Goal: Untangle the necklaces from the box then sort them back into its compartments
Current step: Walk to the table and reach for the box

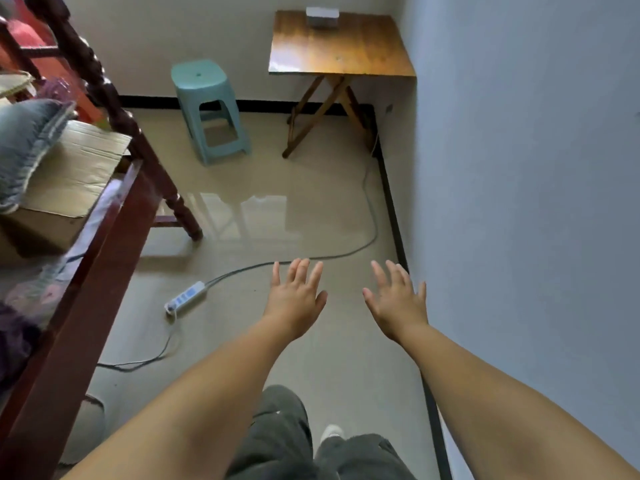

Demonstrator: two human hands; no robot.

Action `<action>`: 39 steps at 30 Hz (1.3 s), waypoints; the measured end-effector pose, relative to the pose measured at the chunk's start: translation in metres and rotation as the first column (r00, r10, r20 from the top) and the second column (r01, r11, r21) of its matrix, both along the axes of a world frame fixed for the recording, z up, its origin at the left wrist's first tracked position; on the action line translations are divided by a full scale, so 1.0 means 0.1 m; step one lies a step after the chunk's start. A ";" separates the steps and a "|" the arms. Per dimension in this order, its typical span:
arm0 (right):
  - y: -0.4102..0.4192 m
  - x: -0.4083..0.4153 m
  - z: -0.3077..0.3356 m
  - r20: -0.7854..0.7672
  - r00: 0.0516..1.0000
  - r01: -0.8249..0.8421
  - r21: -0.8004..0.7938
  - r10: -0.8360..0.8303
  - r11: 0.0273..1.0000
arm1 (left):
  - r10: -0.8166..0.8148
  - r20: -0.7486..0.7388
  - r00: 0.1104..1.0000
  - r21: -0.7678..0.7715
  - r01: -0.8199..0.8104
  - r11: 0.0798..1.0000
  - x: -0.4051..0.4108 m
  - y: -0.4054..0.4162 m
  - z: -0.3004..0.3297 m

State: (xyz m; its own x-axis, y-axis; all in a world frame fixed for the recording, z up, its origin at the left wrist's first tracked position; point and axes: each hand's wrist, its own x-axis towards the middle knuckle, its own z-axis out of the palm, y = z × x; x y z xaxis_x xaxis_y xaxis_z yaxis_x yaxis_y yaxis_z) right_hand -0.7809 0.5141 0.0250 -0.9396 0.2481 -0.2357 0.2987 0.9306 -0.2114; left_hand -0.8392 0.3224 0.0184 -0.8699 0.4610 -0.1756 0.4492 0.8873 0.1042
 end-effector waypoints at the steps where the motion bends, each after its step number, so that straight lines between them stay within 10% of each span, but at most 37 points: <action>1: 0.05 -0.25 -0.01 -0.004 1.000 -0.009 -0.006 0.009 1.000 | 0.008 -0.002 1.000 -0.004 -0.008 1.000 -0.24 0.05 0.00; 39: 2.72 -9.59 0.06 -0.024 0.999 -0.034 0.027 0.034 0.999 | 0.191 0.009 0.981 0.105 -0.191 0.976 -9.64 2.43 -0.04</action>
State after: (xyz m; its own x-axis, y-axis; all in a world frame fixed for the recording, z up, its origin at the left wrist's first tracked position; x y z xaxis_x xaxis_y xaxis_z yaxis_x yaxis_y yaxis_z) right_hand -1.7396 0.7860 0.0315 -0.9530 0.2216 -0.2065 0.2618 0.9455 -0.1937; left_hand -1.8034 0.5651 0.0142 -0.9439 0.3017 -0.1340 0.2722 0.9410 0.2011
